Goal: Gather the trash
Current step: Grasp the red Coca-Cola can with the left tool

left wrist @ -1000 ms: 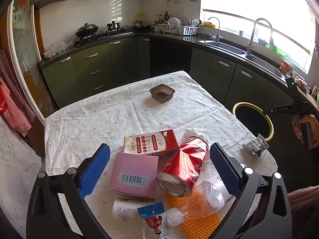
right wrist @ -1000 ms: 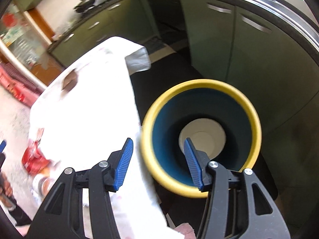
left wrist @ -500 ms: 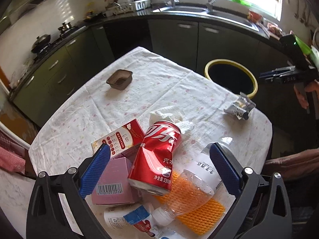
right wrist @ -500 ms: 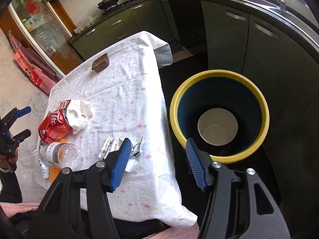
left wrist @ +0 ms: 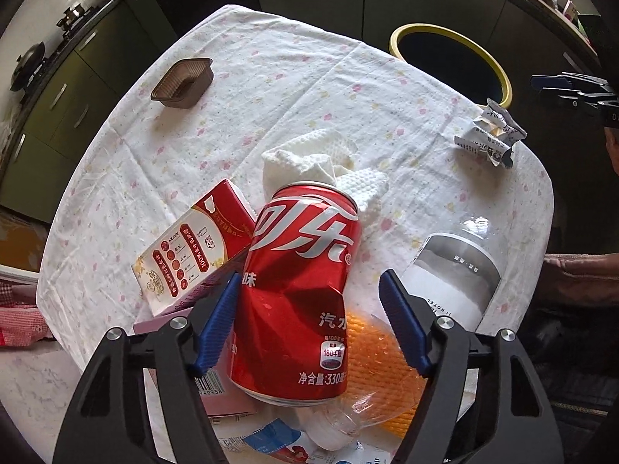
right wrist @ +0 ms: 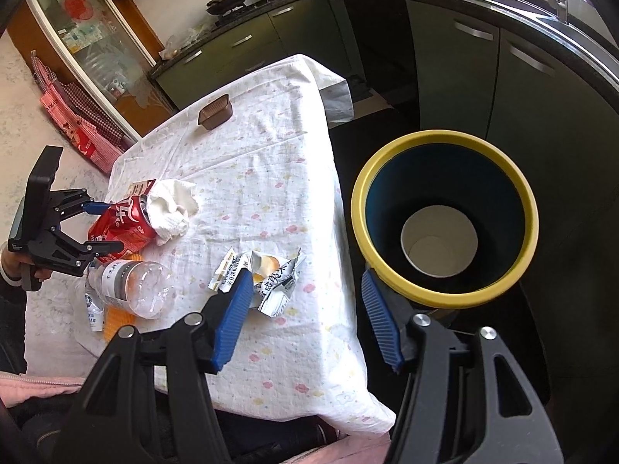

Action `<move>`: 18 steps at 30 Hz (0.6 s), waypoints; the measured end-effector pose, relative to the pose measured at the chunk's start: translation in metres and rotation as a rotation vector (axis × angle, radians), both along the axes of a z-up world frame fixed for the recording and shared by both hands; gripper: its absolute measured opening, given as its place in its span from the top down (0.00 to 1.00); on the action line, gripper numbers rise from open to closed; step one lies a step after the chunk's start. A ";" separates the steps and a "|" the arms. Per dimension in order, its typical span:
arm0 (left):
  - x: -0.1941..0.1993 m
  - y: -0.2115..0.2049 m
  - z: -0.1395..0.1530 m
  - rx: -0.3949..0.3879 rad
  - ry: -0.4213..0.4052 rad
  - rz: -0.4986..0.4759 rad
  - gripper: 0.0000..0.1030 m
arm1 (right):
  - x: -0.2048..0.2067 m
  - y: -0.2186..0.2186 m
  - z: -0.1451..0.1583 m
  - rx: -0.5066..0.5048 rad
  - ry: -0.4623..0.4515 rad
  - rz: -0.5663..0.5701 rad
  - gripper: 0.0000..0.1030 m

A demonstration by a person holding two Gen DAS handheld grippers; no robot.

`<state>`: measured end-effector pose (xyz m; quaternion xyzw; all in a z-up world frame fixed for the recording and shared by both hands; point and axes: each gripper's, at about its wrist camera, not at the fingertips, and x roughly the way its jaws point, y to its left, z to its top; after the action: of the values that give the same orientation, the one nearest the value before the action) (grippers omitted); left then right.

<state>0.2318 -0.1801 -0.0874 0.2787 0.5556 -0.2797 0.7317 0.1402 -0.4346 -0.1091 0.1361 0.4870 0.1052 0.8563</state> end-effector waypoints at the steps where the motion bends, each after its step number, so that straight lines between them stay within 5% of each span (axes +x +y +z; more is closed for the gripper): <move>1: 0.001 -0.001 -0.002 0.011 0.005 -0.003 0.30 | 0.001 0.000 -0.002 0.002 0.002 0.001 0.46; 9: 0.007 -0.001 -0.013 0.059 0.013 -0.012 0.47 | 0.006 0.001 -0.008 0.011 0.013 0.006 0.46; 18: 0.002 0.000 0.004 0.029 -0.018 -0.005 0.48 | 0.004 0.005 -0.008 0.014 0.002 0.015 0.46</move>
<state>0.2339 -0.1799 -0.0831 0.2934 0.5523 -0.2708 0.7318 0.1440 -0.4297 -0.1167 0.1386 0.4881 0.1149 0.8540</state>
